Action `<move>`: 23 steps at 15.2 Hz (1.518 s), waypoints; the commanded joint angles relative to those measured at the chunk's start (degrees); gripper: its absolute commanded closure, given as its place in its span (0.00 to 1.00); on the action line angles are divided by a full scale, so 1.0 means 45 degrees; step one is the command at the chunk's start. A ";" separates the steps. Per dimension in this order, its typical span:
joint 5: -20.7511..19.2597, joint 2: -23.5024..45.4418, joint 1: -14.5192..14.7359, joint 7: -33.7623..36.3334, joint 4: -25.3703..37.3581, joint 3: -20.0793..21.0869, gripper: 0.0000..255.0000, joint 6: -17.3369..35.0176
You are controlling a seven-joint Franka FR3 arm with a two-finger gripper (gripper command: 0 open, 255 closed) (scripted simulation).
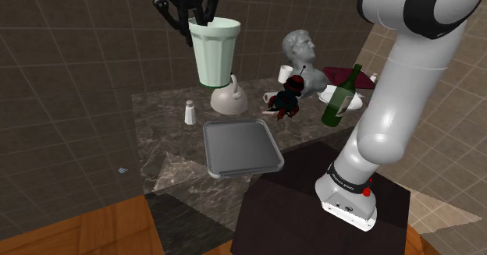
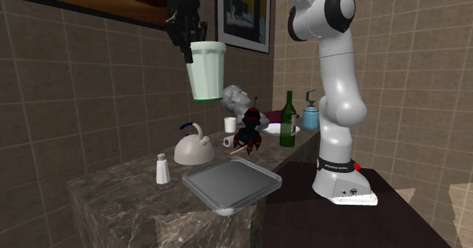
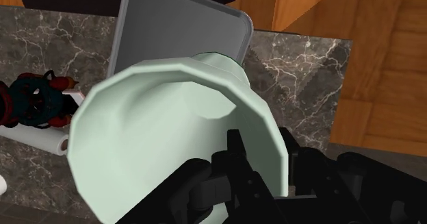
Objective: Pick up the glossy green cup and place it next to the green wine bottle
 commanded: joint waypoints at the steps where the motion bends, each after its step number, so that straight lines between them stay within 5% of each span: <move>1: -0.0168 0.0251 0.0137 0.0039 0.0682 0.0044 1.00 -0.0486; 12: -0.1627 0.2205 0.1598 0.0260 0.5154 0.0197 1.00 -0.3343; 17: 0.0663 -0.1593 -0.1171 -0.1667 0.0558 -0.0392 1.00 -0.1660; 23: 0.1906 -0.4829 -0.2255 -0.4237 -0.2719 -0.2121 1.00 -0.0875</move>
